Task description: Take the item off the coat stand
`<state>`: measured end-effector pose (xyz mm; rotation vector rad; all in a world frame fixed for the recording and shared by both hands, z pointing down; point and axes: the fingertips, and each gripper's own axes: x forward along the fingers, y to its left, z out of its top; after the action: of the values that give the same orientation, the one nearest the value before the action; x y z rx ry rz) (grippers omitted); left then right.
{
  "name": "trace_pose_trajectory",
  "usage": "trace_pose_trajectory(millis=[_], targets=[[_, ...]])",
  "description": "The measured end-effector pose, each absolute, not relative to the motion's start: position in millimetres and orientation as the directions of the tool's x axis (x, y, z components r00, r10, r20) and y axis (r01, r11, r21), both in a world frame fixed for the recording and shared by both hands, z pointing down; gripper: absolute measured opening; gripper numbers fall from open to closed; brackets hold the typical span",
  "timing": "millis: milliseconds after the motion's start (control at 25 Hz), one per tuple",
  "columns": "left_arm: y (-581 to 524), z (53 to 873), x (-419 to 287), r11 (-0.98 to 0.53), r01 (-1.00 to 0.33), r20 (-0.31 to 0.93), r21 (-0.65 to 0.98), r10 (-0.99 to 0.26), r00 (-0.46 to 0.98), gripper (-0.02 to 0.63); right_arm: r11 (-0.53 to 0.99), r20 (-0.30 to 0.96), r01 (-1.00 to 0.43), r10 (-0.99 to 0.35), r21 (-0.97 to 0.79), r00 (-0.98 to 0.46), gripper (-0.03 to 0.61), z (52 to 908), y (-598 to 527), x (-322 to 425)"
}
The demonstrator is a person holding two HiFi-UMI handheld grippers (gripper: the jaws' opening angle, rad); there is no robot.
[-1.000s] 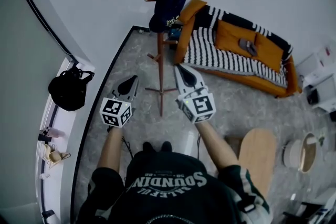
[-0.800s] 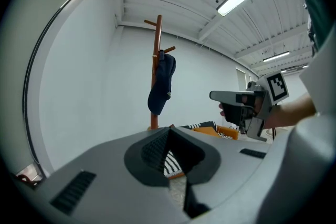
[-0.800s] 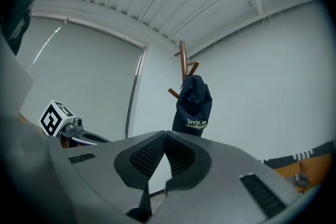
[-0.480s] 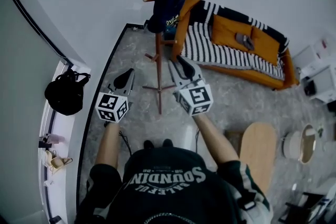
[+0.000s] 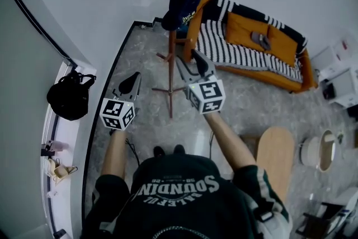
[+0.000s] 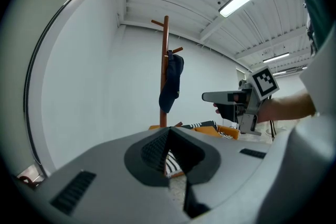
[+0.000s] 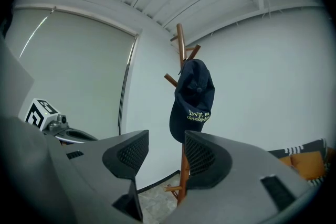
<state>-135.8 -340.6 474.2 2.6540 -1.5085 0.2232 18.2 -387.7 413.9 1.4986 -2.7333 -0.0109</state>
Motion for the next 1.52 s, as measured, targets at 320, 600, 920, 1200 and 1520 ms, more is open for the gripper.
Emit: trace_pose_trajectory(millis=[320, 600, 920, 1200, 1520], targets=[[-330, 480, -168, -0.472, -0.882, 0.18, -0.008, -0.868, 0.463, 0.0, 0.544, -0.009, -0.838, -0.839, 0.045, -0.544, 0.191, 388, -415, 2], [-319, 486, -203, -0.413, -0.911, 0.191, -0.001, -0.894, 0.405, 0.0, 0.502, -0.044, -0.862, -0.862, 0.065, -0.505, 0.217, 358, -450, -3], [-309, 496, -233, -0.36, -0.933, 0.205, 0.016, -0.912, 0.356, 0.0, 0.458, -0.046, -0.885, -0.885, 0.09, -0.463, 0.232, 342, -491, -14], [-311, 501, -252, -0.333, -0.943, 0.209, 0.023, -0.92, 0.33, 0.0, 0.401, -0.024, -0.911, -0.914, 0.094, -0.404, 0.235, 337, -525, -26], [-309, 510, -268, -0.31, -0.95, 0.217, 0.037, -0.926, 0.31, 0.0, 0.368, 0.001, -0.923, -0.929, 0.115, -0.37, 0.148, 345, -537, -26]])
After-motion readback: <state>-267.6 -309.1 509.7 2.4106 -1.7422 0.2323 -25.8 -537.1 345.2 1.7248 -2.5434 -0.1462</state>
